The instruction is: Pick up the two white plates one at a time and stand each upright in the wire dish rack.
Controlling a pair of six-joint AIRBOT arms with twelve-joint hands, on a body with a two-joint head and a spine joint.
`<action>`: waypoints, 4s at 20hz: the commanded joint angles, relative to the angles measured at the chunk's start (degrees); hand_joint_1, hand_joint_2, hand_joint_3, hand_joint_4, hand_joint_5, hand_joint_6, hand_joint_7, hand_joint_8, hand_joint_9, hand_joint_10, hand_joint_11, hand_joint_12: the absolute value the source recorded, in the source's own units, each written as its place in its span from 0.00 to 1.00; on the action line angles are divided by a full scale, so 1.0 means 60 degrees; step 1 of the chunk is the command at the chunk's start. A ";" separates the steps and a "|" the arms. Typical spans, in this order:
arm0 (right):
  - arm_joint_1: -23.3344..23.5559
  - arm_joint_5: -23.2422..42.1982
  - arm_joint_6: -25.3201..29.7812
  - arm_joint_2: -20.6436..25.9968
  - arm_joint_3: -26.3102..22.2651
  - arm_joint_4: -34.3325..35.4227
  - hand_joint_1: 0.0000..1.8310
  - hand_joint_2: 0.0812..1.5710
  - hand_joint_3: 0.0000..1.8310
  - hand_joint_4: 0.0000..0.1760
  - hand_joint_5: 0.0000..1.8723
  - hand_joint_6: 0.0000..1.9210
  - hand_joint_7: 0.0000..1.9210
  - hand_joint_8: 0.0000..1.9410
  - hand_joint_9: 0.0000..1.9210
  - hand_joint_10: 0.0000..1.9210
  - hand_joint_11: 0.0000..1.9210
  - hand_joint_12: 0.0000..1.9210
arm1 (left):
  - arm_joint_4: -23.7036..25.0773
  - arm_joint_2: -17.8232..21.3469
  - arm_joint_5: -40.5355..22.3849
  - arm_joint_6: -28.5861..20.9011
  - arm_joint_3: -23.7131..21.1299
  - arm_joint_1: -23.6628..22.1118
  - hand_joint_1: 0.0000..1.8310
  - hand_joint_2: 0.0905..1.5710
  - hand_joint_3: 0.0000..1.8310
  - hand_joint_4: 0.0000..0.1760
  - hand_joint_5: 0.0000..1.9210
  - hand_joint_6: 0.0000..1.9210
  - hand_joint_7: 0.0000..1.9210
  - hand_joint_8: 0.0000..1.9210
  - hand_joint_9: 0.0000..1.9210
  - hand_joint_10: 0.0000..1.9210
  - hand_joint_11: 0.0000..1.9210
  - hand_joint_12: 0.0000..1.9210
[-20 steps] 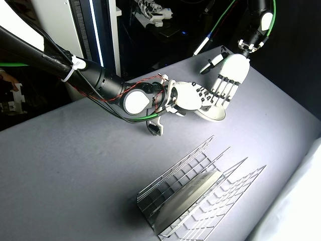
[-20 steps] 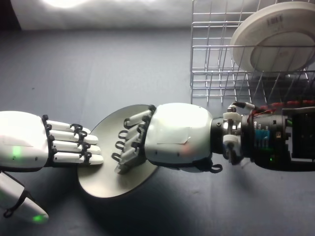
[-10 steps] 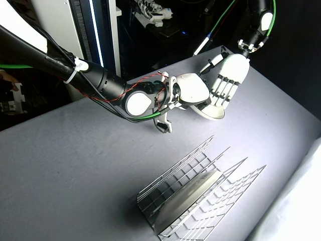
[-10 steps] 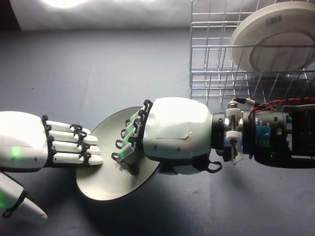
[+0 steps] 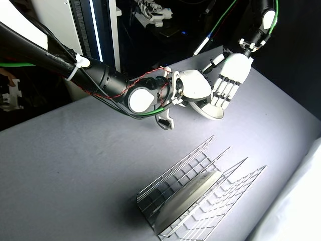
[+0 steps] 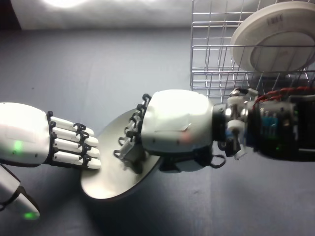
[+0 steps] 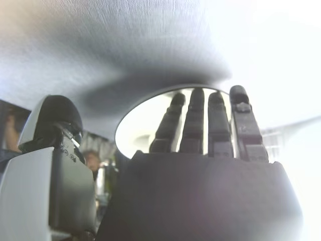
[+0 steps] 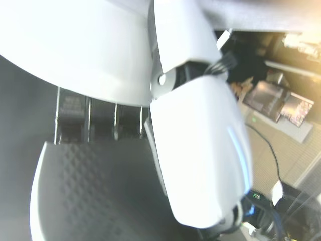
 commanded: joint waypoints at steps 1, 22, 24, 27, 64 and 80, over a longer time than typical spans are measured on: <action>0.0105 0.0686 0.0049 0.0119 -0.0128 0.0284 0.80 0.68 0.00 0.00 0.48 0.51 0.54 0.41 0.51 0.54 0.46 0.77 | -0.0412 0.0143 -0.0219 -0.0027 0.0088 -0.0165 0.00 0.68 0.00 0.00 0.00 0.00 0.00 0.00 0.00 0.00 0.00 0.00; 0.1188 0.1002 0.0096 0.2024 -0.1964 0.3046 0.80 0.68 0.00 0.00 0.48 0.53 0.52 0.42 0.51 0.53 0.47 0.75 | -0.1379 0.0141 0.0610 -0.0027 0.1235 -0.1100 0.00 0.68 0.00 0.00 0.00 0.00 0.00 0.00 0.00 0.00 0.00 0.00; 0.1260 0.1003 0.0107 0.2140 -0.2052 0.3546 0.77 0.68 0.00 0.00 0.48 0.55 0.53 0.44 0.51 0.56 0.47 0.67 | -0.1361 0.0141 0.0616 -0.0026 0.1238 -0.1060 0.00 0.68 0.00 0.00 0.00 0.00 0.00 0.00 0.00 0.00 0.00 0.00; 0.1396 0.1003 0.0220 0.2364 -0.2232 0.4332 0.75 0.68 0.00 0.00 0.49 0.54 0.53 0.46 0.51 0.58 0.47 0.63 | -0.1356 0.0126 0.0660 -0.0026 0.1241 -0.0990 0.00 0.68 0.00 0.00 0.00 0.00 0.00 0.00 0.00 0.00 0.00 0.00; 0.2170 0.0330 0.0519 0.4232 -0.2511 1.0972 0.81 0.70 0.00 0.00 0.46 0.55 0.45 0.52 0.48 0.55 0.47 0.77 | -0.0309 0.0216 0.0603 -0.0395 0.1005 -0.1165 0.00 0.68 0.00 0.00 0.00 0.00 0.00 0.00 0.00 0.00 0.00 0.00; 0.0878 0.0371 0.0453 0.4264 -0.1281 1.0685 0.81 0.70 0.00 0.00 0.45 0.54 0.46 0.54 0.48 0.56 0.45 0.81 | -0.0301 0.0202 0.0589 -0.0425 0.0921 -0.1200 0.00 0.68 0.00 0.00 0.02 0.01 0.02 0.01 0.00 0.00 0.00 0.00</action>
